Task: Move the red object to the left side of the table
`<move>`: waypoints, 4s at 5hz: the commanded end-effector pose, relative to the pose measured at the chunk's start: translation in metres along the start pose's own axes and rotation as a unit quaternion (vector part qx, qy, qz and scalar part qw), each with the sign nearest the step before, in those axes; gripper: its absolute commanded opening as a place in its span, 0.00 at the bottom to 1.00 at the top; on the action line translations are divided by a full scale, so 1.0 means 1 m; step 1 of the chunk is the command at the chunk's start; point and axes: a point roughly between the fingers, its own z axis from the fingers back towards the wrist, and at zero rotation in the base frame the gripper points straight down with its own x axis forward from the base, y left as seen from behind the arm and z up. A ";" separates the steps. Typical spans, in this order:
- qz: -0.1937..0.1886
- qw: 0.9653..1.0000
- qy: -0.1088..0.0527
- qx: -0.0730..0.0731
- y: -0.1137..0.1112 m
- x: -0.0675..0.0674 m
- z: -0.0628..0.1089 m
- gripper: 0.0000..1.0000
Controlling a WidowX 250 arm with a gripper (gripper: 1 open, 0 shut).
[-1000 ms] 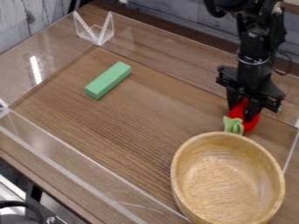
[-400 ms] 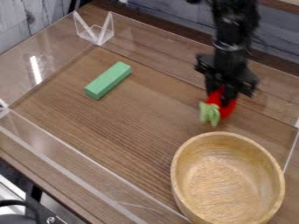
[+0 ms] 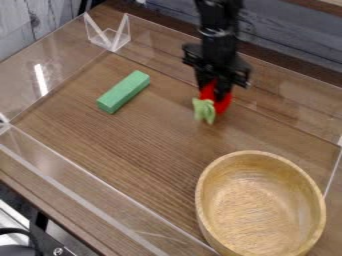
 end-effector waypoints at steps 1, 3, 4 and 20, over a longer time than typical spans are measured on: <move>-0.030 0.999 -0.040 -0.005 -0.031 0.010 0.022 0.00; -0.021 0.999 -0.041 0.004 -0.010 0.009 0.025 0.00; -0.017 0.999 -0.046 0.007 -0.001 0.008 0.031 0.00; 0.018 0.996 -0.071 0.041 0.003 -0.007 0.059 0.00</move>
